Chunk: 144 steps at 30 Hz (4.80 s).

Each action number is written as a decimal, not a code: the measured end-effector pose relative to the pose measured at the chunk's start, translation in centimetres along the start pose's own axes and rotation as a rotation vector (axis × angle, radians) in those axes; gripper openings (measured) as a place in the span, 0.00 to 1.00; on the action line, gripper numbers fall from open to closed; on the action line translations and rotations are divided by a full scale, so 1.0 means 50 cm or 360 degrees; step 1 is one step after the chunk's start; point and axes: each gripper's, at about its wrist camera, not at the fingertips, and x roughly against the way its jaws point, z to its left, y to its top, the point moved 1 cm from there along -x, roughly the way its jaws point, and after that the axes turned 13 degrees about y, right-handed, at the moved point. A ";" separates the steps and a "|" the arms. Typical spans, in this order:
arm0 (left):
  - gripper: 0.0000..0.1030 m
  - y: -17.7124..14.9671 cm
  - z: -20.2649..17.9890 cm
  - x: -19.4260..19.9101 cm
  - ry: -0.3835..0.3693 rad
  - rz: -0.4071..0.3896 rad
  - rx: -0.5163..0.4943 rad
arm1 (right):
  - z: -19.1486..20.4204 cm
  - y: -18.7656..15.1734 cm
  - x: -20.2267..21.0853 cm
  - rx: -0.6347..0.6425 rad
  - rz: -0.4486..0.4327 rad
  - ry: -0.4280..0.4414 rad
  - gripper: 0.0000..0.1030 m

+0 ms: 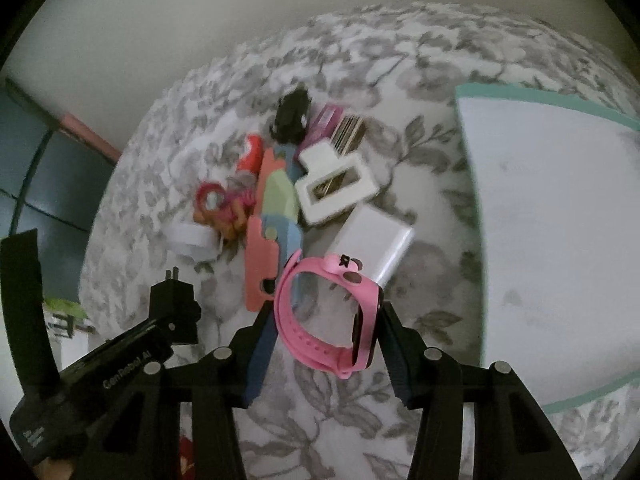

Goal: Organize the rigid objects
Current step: 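Lower the black charger into the tray with the left tool while the right releases the band, then move both open tools from the tray back to the object pile, then grasp the white round roll with the left tool while the right tool grasps the white cube charger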

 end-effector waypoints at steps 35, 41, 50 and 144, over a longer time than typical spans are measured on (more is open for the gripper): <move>0.42 0.013 -0.572 0.095 -0.0157 -0.0245 -0.0534 | -0.431 0.119 0.278 -0.0630 -0.0439 -0.0677 0.51; 0.42 0.010 -0.591 0.086 -0.0165 -0.0242 -0.0569 | -0.449 0.126 0.281 -0.0615 -0.0432 -0.0742 0.51; 0.55 0.020 -0.565 0.082 -0.0130 -0.0230 -0.0521 | -0.459 0.121 0.274 -0.0656 -0.0409 -0.0743 0.54; 0.82 0.128 0.016 -0.111 -0.0060 0.0111 0.0230 | -0.025 0.053 -0.105 0.0341 0.0179 -0.0249 0.67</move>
